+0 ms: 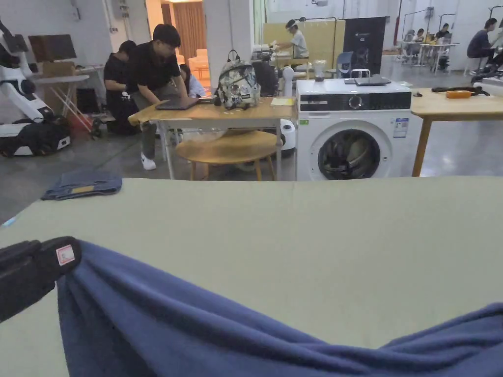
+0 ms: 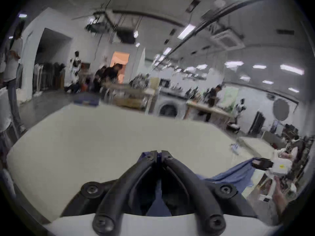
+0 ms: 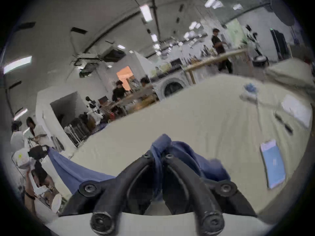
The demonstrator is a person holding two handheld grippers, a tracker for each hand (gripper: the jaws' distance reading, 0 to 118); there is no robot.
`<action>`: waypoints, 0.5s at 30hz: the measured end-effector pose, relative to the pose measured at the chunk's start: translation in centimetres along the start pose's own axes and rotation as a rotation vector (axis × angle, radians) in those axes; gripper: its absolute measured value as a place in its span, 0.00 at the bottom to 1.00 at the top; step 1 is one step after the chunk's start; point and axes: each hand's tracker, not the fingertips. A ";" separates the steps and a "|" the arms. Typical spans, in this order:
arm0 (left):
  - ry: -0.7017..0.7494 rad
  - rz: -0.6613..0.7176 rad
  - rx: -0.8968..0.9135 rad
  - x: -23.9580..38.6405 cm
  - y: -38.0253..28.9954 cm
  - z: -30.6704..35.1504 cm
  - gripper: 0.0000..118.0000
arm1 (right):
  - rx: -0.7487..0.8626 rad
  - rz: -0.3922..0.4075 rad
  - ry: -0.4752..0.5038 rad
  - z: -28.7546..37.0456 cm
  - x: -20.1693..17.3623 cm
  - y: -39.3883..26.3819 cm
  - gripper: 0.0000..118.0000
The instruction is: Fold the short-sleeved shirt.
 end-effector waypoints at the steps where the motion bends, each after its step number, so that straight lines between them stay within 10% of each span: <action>1: 0.025 -0.031 0.039 0.1 1.0 0.0 0.00 | 0.022 0.025 0.005 -0.4 -0.5 1.7 0.05; 15: 0.072 -0.004 0.157 -3.9 9.4 -8.7 0.00 | 0.189 0.076 0.040 -8.4 -2.1 17.2 0.05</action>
